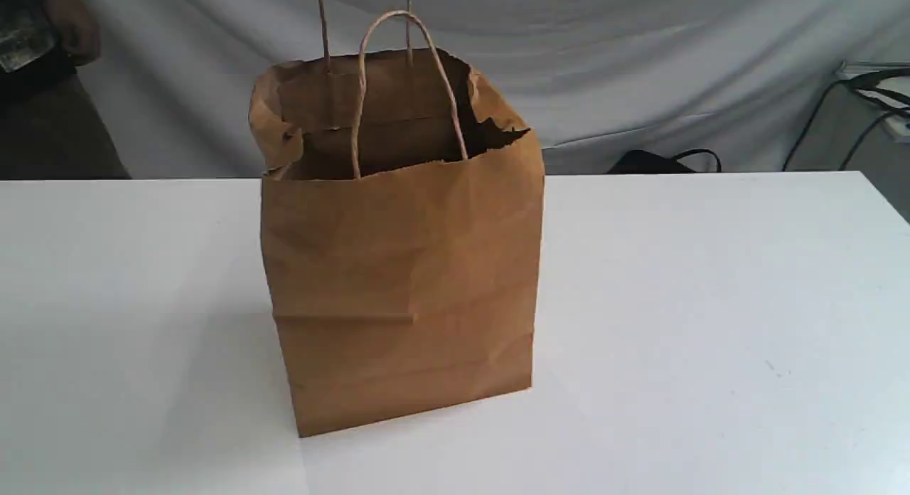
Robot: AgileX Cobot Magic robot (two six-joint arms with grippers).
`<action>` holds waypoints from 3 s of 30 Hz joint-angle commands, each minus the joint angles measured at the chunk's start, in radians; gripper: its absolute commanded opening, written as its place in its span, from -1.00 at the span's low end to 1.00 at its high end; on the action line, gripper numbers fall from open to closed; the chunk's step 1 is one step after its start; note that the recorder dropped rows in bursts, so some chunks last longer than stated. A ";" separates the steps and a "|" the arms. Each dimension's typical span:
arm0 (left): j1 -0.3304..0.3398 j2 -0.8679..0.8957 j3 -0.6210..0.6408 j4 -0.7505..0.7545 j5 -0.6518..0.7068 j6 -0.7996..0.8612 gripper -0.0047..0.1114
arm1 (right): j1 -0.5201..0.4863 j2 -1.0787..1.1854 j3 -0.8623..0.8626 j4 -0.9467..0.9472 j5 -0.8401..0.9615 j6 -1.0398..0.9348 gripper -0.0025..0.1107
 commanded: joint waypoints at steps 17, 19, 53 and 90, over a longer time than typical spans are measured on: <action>-0.008 -0.009 0.109 -0.174 0.138 0.363 -0.92 | -0.004 -0.002 0.004 -0.004 0.004 -0.001 0.77; 0.011 -0.009 0.109 -0.174 0.175 0.370 -0.92 | -0.004 -0.002 0.004 -0.004 0.004 -0.001 0.77; 0.233 -0.009 0.109 -0.238 0.465 0.369 -0.92 | -0.004 -0.002 0.004 0.000 0.004 -0.001 0.77; 0.233 -0.009 0.109 -0.217 0.457 0.369 -0.92 | 0.085 -0.002 0.002 -0.044 0.004 0.002 0.77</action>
